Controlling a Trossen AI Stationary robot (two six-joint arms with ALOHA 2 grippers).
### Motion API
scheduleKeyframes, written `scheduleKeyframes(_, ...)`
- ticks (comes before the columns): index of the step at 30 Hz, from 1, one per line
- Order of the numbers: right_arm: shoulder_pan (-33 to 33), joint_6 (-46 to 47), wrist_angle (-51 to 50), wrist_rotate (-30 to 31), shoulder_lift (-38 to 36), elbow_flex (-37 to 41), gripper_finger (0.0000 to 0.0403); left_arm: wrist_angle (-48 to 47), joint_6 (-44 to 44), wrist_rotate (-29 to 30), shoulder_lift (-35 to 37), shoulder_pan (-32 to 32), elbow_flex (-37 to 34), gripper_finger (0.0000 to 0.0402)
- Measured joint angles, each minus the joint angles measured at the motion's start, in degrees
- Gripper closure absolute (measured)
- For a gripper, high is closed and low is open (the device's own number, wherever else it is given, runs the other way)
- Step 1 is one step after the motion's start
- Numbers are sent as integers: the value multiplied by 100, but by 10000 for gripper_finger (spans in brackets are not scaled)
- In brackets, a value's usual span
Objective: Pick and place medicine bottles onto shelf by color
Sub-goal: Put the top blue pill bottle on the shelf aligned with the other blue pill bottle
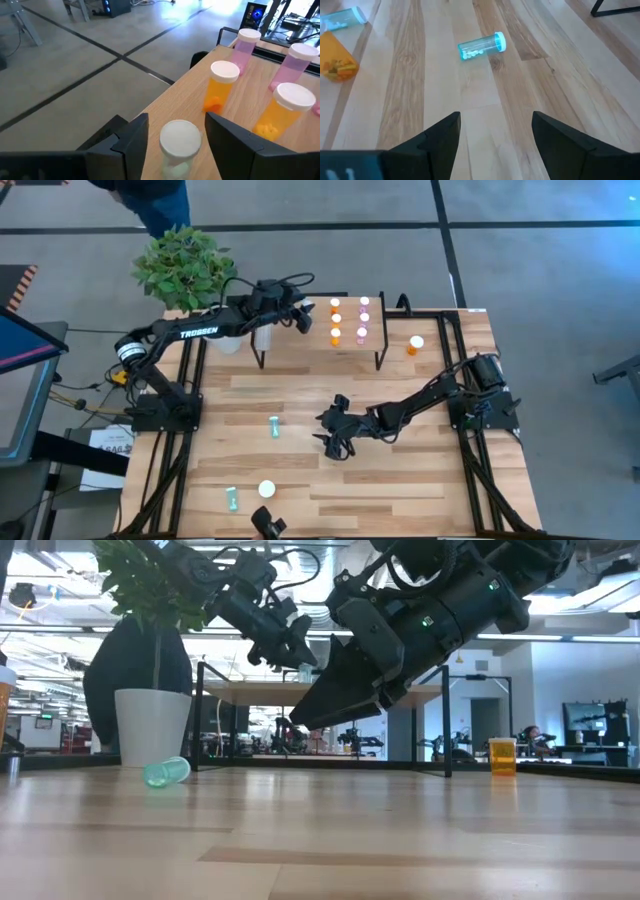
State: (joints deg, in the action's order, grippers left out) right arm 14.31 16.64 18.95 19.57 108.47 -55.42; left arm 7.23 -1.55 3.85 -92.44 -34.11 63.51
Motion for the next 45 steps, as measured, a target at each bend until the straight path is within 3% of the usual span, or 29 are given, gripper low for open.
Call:
scheduleKeyframes(7,0,-2,1,0,0,0,133,-547,136,378,521,102,1,175)
scheduleKeyframes(13,0,-2,9,0,0,0,133,-1500,189,260,1395,501,3,158)
scheduleKeyframes(16,0,-3,19,0,0,0,133,-2176,125,323,1830,1046,9,158)
scheduleKeyframes(22,0,-4,69,0,0,2,133,-3285,-401,1721,2377,2843,-330,158)
scheduleKeyframes(26,0,-4,86,0,0,2,133,-3325,-1306,2178,2707,3916,-1136,158)
scheduleKeyframes(34,0,-4,154,0,0,0,133,-3239,-3871,2167,3225,5350,-2670,158)
scheduleKeyframes(39,0,56,421,-1,2,1,133,-3155,-5243,2241,3096,5740,-3156,158)
scheduleKeyframes(45,-18,343,593,-2,2,2,133,-3209,-5692,2233,2776,5842,-3543,158)
